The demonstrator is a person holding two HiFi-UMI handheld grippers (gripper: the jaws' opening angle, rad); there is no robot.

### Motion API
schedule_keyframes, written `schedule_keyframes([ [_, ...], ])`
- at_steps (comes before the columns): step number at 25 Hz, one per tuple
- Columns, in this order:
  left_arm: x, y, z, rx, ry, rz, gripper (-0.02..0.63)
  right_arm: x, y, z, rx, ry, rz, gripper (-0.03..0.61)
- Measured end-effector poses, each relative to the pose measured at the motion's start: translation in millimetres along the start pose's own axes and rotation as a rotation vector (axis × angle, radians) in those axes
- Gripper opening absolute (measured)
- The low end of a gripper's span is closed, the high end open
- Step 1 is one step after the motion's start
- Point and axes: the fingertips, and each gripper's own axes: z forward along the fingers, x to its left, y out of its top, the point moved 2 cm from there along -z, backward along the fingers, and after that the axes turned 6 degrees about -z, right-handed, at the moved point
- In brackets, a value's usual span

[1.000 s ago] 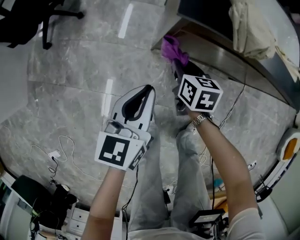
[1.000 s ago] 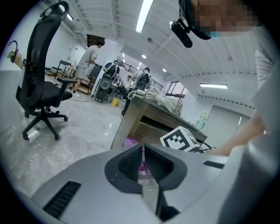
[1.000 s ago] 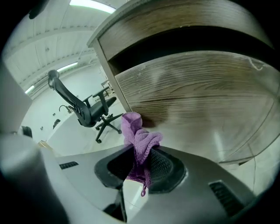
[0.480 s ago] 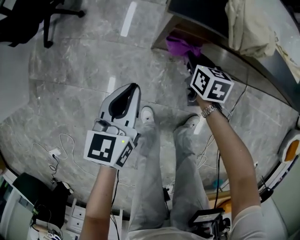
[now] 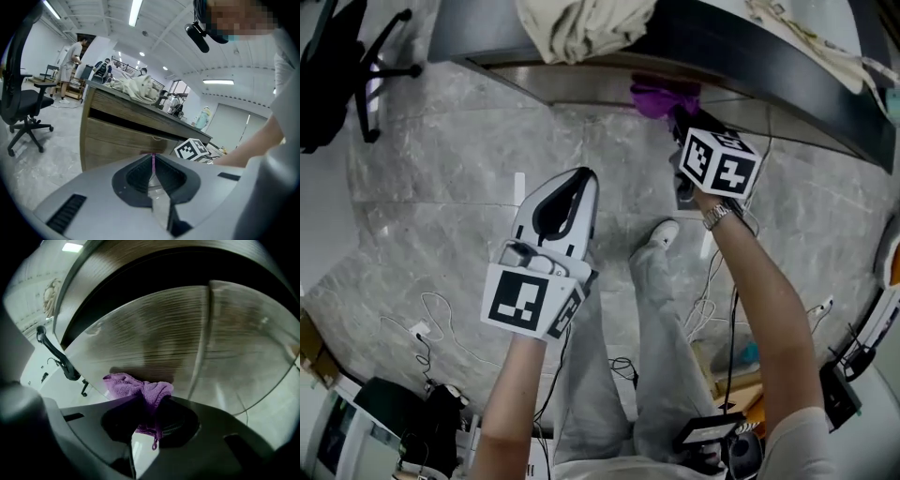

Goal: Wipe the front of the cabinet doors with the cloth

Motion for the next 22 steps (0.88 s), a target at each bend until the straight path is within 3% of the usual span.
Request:
schedule_keyframes([
  [7, -87, -30, 55, 0.08, -0.073, 0.048, 0.021, -139, -18, -52, -0.017, -0.128, 0.084, 0.091],
  [15, -167, -44, 121, 0.129, -0.152, 0.101, 0.021, -234, -38, -86, -0.017, -0.158, 0.103, 0.091],
  [22, -231, -62, 167, 0.155, -0.204, 0.123, 0.021, -340, -58, -126, -0.026, -0.271, 0.178, 0.091],
])
